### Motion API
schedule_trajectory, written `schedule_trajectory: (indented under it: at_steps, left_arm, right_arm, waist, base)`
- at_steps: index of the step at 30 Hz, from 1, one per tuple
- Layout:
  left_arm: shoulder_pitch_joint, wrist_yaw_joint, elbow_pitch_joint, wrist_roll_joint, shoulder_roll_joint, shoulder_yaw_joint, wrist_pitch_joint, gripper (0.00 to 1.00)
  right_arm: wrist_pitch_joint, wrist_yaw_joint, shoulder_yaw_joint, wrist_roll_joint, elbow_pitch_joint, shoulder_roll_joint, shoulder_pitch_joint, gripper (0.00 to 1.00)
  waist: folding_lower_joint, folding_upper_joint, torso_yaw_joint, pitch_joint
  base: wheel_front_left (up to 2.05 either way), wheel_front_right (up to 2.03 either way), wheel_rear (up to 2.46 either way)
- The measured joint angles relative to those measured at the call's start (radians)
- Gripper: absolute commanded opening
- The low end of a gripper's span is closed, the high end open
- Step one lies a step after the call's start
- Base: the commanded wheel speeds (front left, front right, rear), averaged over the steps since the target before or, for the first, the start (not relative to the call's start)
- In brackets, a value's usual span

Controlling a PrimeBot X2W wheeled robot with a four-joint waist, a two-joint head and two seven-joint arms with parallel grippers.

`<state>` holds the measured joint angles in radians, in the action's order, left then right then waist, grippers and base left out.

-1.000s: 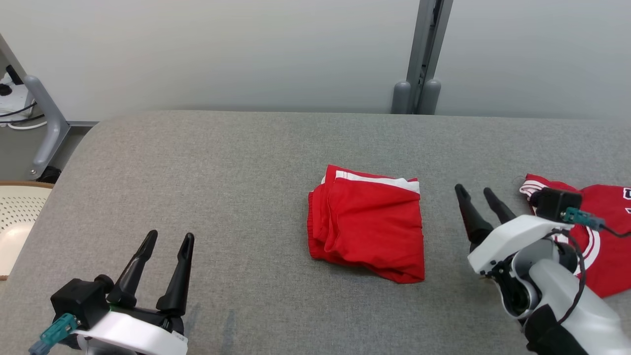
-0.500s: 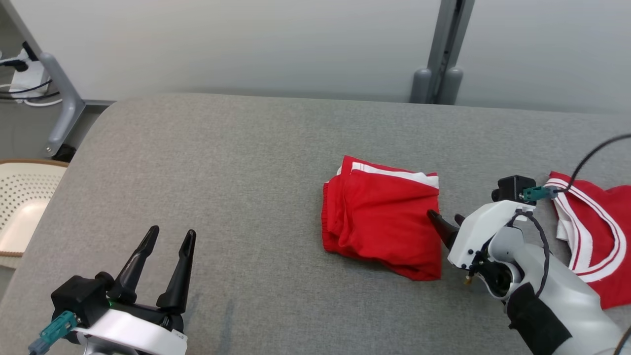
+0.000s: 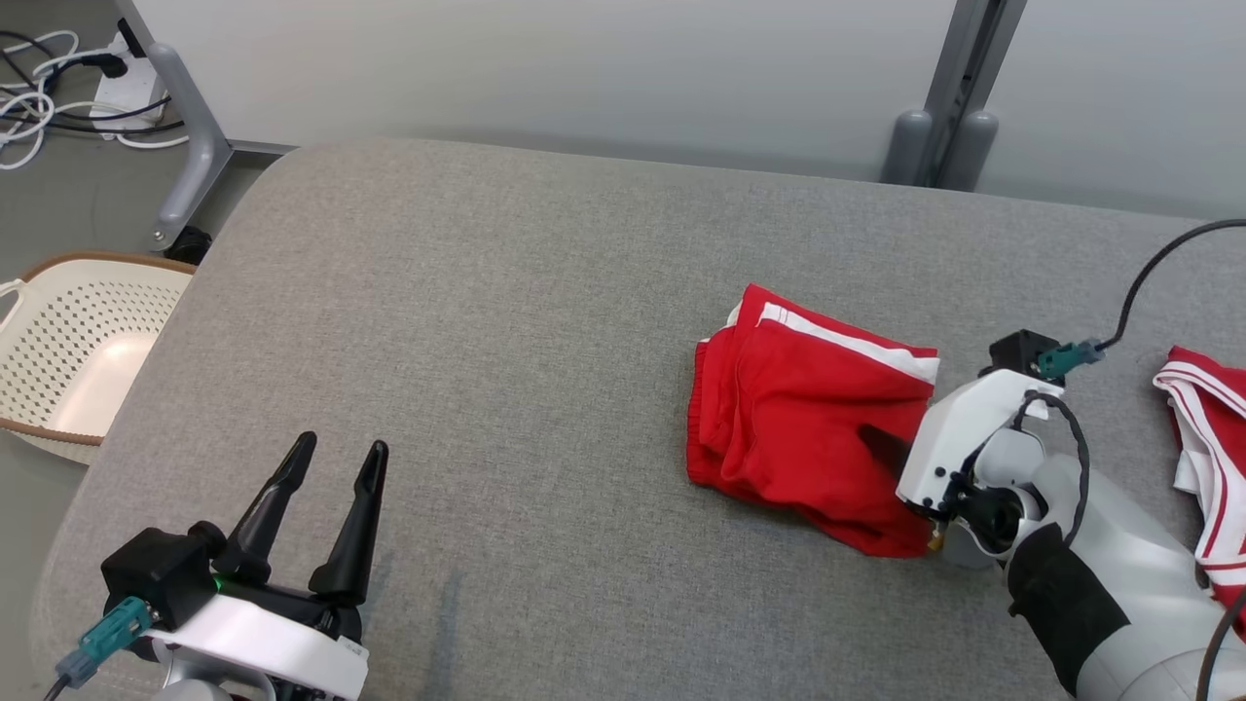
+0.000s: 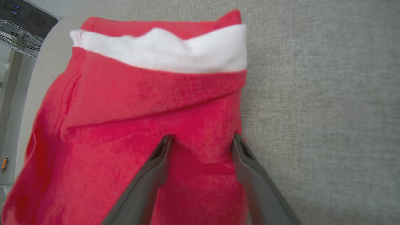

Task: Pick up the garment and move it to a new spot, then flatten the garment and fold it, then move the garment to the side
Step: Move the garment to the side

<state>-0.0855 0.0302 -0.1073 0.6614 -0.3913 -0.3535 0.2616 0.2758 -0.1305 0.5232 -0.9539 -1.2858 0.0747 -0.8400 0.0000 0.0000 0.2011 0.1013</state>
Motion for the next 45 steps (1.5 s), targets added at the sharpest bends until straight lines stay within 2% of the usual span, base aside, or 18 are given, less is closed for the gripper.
schedule_trajectory:
  at_steps: [1, 8, 18, 31, 39, 45]
  left_arm:
    - [0.0, 0.002, -0.002, 0.0, 0.001, 0.001, 0.0, 1.0]
    - [0.0, 0.007, -0.002, -0.011, 0.006, 0.008, 0.0, 1.0]
    - [0.021, 0.018, 0.012, -0.034, 0.005, -0.02, 0.0, 1.0]
    - [0.019, 0.021, 0.068, -0.072, 0.004, -0.074, -0.015, 1.0]
    - [0.011, 0.022, 0.086, -0.082, 0.005, -0.097, -0.023, 1.0]
    - [0.001, 0.021, 0.092, -0.09, 0.005, -0.106, -0.024, 1.0]
  right_arm:
    - [-0.013, 0.0, -0.006, 0.006, 0.0, 0.001, 0.005, 0.0]
    - [-0.142, 0.0, -0.026, 0.026, -0.002, -0.009, 0.001, 0.0]
    - [-0.153, 0.0, -0.002, 0.019, 0.061, -0.015, 0.027, 0.0]
    - [-0.126, 0.0, 0.039, -0.024, 0.272, 0.035, 0.113, 0.0]
    - [-0.108, 0.0, 0.058, -0.031, 0.403, 0.043, 0.151, 0.0]
    - [-0.081, 0.0, 0.073, -0.033, 0.514, 0.051, 0.173, 0.0]
  waist:
    - [0.0, 0.0, 0.001, 0.001]
    - [0.0, 0.0, -0.014, -0.008]
    - [0.0, 0.0, -0.087, -0.04]
    - [0.0, 0.0, -0.32, -0.054]
    - [0.0, 0.0, -0.479, -0.042]
    - [0.0, 0.0, -0.566, -0.028]
  base:
    - [0.0, 0.0, 0.0]
    - [0.0, 0.0, 0.0]
    - [0.0, 0.0, 0.0]
    - [0.0, 0.0, 0.0]
    - [0.0, 0.0, 0.0]
    - [0.0, 0.0, 0.0]
